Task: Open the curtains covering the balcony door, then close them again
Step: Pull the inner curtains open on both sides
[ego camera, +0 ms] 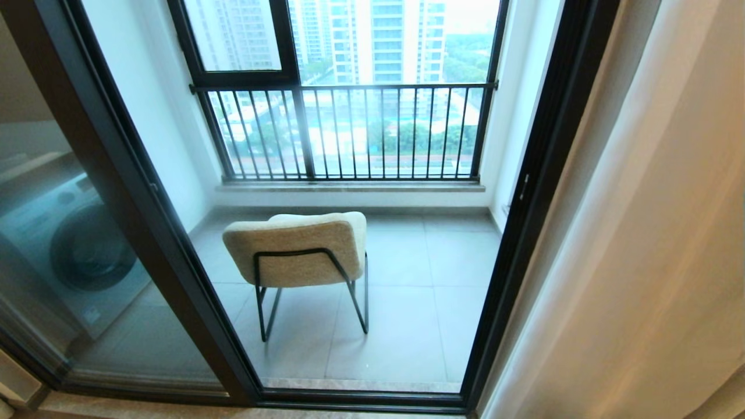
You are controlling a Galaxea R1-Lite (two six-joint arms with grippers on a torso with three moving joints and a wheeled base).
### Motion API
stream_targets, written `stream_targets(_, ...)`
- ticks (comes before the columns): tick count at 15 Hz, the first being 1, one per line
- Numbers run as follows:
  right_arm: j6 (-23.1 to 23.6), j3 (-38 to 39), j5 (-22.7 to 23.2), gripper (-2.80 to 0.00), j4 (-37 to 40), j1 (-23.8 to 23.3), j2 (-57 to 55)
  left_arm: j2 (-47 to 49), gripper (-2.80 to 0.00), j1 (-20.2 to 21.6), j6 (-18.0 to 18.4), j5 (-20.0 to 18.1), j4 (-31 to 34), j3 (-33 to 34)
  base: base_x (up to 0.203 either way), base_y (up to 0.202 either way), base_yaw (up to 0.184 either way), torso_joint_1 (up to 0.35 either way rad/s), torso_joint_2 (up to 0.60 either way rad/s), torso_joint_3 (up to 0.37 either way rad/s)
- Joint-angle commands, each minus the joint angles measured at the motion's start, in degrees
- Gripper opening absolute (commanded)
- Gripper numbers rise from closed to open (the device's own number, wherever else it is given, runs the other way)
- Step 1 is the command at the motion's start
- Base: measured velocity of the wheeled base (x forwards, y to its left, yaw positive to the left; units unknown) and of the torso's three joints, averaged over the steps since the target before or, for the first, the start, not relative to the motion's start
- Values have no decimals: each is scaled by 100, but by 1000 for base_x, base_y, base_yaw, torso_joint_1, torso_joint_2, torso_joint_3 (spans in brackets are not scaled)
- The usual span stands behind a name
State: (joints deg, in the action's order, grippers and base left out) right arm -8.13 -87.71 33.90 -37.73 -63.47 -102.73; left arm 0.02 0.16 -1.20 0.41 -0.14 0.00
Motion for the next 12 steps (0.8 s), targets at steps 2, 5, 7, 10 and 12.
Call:
stream_targets(2, -211, 682, 911, -280, 12, 164, 944, -2, -280, 2, -3, 2, -3, 0, 0, 0, 0, 0, 0, 0)
stream_targets(5, -491, 1512, 1906, -280, 40, 471, 1736, -2, -280, 2, -3, 2, -3, 0, 0, 0, 0, 0, 0, 0)
stream_targets(7, -558, 1952, 2152, -280, 45, 1002, 2097, -2, -280, 2, -3, 2, -3, 0, 0, 0, 0, 0, 0, 0)
stream_targets(10, -658, 2381, 2188, -280, 13, 1867, 2412, -2, -280, 2, -3, 2, -3, 0, 0, 0, 0, 0, 0, 0)
stream_targets(12, -708, 2555, 2135, -280, -57, 2464, 2459, -2, -280, 2, -3, 2, -3, 0, 0, 0, 0, 0, 0, 0)
